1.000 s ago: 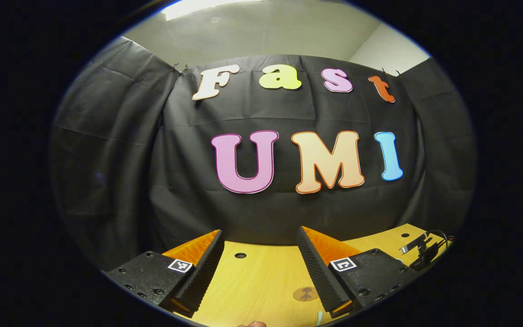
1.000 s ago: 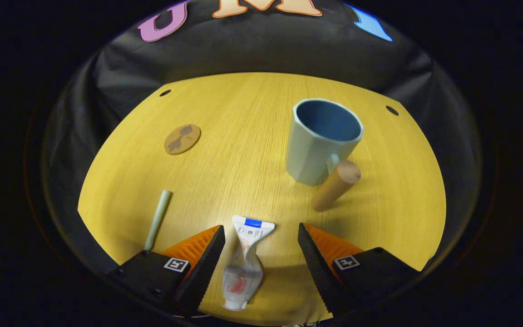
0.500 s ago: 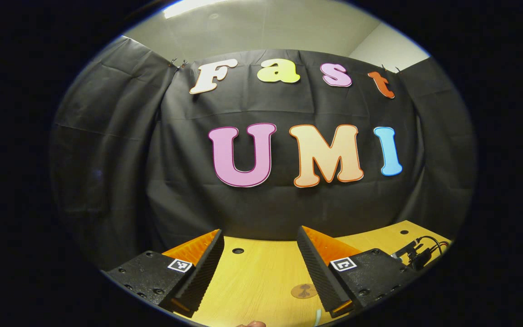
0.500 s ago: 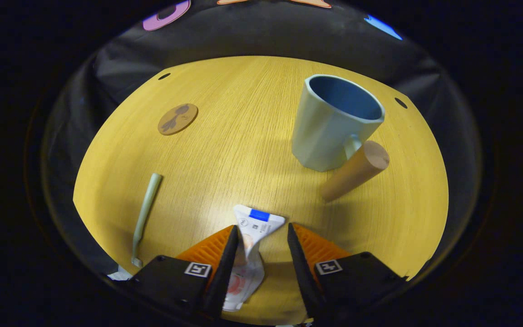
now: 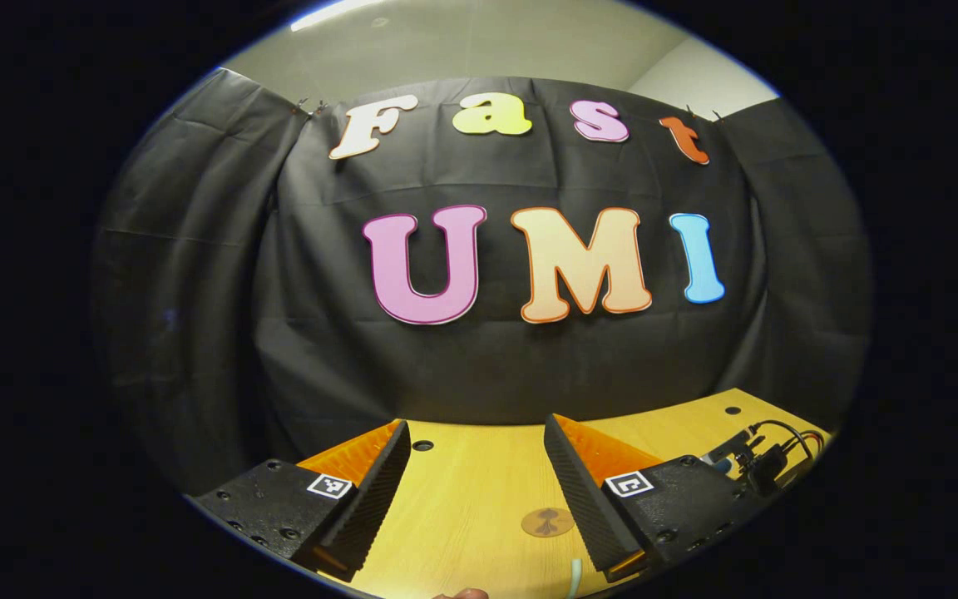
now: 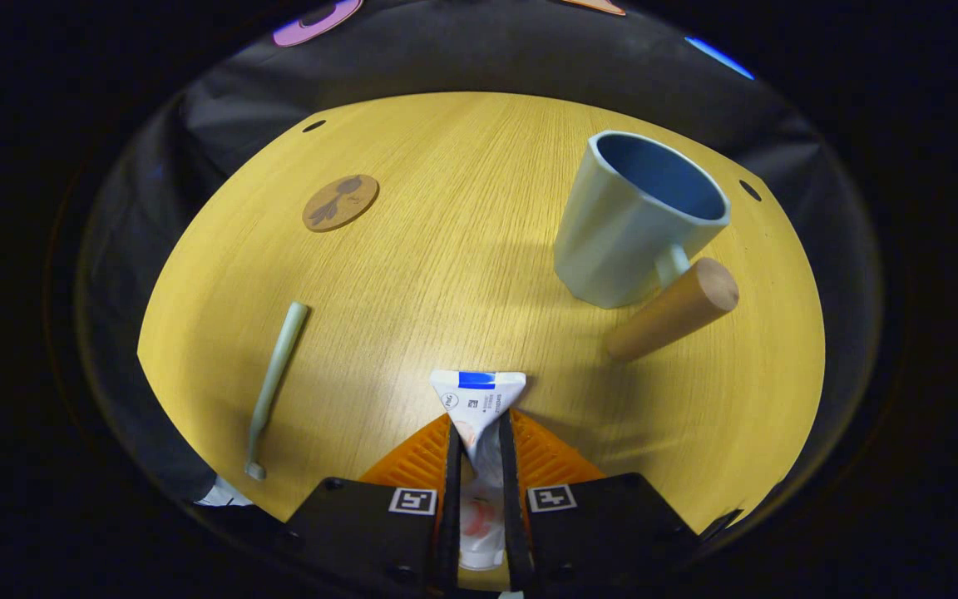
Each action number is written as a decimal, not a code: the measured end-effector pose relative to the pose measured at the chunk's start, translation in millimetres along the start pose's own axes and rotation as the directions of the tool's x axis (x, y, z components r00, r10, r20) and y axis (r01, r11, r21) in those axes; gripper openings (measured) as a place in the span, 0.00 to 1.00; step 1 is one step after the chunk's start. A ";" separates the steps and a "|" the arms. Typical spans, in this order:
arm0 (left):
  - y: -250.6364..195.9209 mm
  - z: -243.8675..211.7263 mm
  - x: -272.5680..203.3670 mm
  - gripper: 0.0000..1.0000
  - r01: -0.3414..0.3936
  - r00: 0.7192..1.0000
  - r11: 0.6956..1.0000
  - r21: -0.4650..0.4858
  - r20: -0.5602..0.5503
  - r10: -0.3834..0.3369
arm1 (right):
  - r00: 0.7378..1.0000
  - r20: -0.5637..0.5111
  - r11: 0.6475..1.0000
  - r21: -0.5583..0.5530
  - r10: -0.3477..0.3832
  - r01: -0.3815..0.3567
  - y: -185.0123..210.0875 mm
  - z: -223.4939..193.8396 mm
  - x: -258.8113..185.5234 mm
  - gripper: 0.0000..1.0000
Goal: Put the toothbrush and toothpaste on the desktop into the cup, then pick up the cup and place it on the coaster on the desktop.
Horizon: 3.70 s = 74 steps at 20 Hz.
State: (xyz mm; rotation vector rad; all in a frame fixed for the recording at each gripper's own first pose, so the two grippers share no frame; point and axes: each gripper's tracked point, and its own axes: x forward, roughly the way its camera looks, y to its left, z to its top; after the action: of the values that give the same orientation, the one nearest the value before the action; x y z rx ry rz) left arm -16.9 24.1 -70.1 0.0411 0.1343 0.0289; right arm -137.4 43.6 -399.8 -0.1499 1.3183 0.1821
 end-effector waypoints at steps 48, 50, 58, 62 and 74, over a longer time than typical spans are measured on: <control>-105.0 -300.6 -51.4 0.69 0.239 0.565 0.966 -0.097 -0.795 -0.220 | 0.996 0.075 0.999 -0.020 0.051 -0.050 0.3 4.1 -0.2 0.22; -106.1 -300.3 -48.9 0.52 0.242 0.575 0.964 -0.107 -0.785 -0.231 | 0.996 0.079 0.999 -0.018 0.050 -0.048 0.2 4.2 -0.5 0.22; -107.9 -298.1 -45.0 0.00 0.235 0.633 0.967 -0.103 -0.739 -0.232 | 0.994 0.098 0.999 -0.017 0.045 -0.044 0.3 5.1 -1.1 0.23; -108.2 -296.6 -43.1 0.00 0.224 0.633 0.963 -0.153 -0.728 -0.263 | 0.993 0.109 0.999 -0.019 0.042 -0.040 0.6 5.7 -1.4 0.25; -110.2 -246.6 -35.2 0.00 0.265 0.716 0.948 -0.173 -0.623 -0.314 | 0.962 0.254 0.987 0.095 0.099 -0.127 -0.7 35.1 -24.8 0.16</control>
State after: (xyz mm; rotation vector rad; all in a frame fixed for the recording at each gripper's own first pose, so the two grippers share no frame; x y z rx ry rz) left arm -82.0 -77.5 -314.2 -0.0658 0.8405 -0.2757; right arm -110.0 49.2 -367.2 0.0426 1.0838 0.2174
